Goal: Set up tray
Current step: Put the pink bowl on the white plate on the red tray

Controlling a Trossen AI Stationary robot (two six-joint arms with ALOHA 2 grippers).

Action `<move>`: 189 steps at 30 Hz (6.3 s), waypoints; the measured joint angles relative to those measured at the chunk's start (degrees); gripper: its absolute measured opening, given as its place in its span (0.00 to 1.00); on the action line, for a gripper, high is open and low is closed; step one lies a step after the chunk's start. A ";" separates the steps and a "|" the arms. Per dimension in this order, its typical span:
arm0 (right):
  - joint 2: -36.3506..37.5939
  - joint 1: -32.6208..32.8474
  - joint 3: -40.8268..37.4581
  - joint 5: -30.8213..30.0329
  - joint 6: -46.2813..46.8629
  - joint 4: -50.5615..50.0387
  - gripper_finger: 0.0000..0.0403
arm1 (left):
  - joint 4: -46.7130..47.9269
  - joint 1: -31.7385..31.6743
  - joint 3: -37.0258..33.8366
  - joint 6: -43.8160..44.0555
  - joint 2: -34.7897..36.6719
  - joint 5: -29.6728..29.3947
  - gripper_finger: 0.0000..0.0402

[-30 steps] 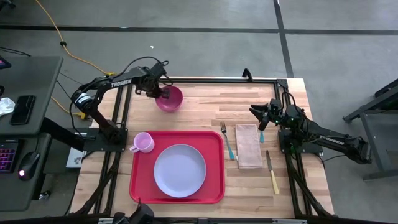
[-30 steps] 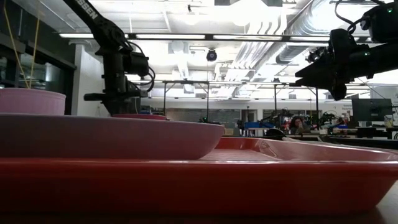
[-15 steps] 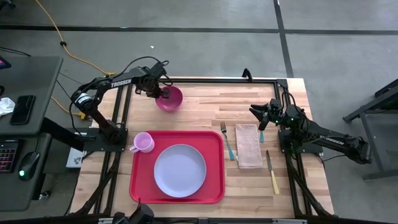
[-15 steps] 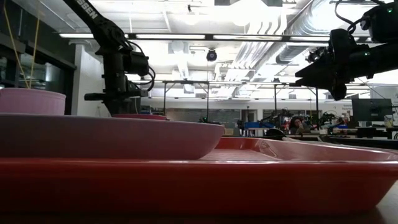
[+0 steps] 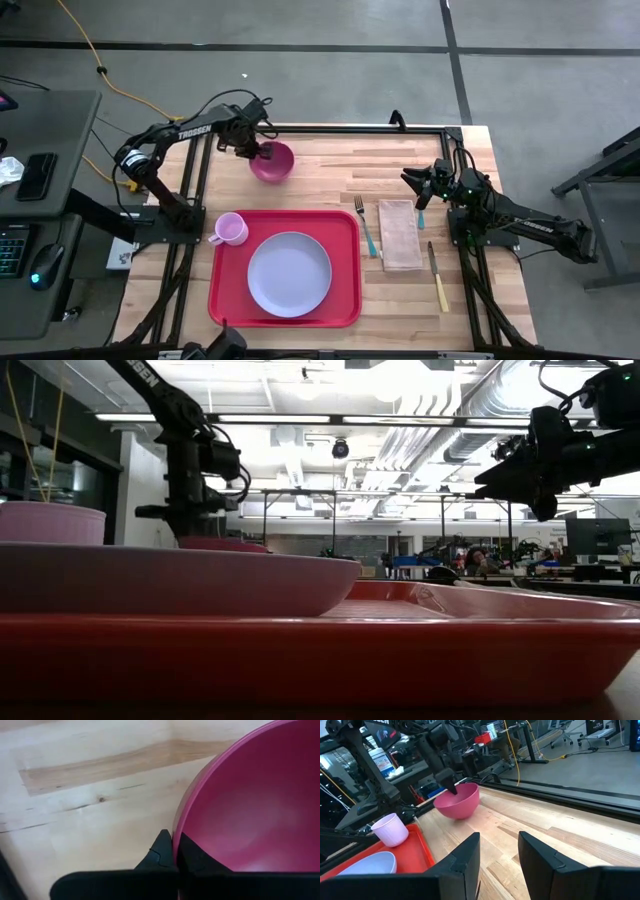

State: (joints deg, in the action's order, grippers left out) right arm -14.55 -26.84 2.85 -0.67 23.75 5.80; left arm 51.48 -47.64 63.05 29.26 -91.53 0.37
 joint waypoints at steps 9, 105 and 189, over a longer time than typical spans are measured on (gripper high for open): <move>0.00 0.00 0.00 0.02 0.02 -0.02 0.28 | 9.19 0.00 8.05 -2.06 0.00 0.39 0.04; 0.00 0.00 0.00 1.33 0.47 -0.52 0.28 | 32.68 47.31 38.47 21.69 0.09 -3.02 0.04; 0.02 0.00 0.00 2.36 -0.21 -1.05 0.28 | 37.54 80.61 38.46 59.62 0.09 -14.33 0.04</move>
State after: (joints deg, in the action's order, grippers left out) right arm -14.52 -26.84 2.85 1.69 23.54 4.75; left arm 89.02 32.97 101.51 88.89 -91.44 -13.96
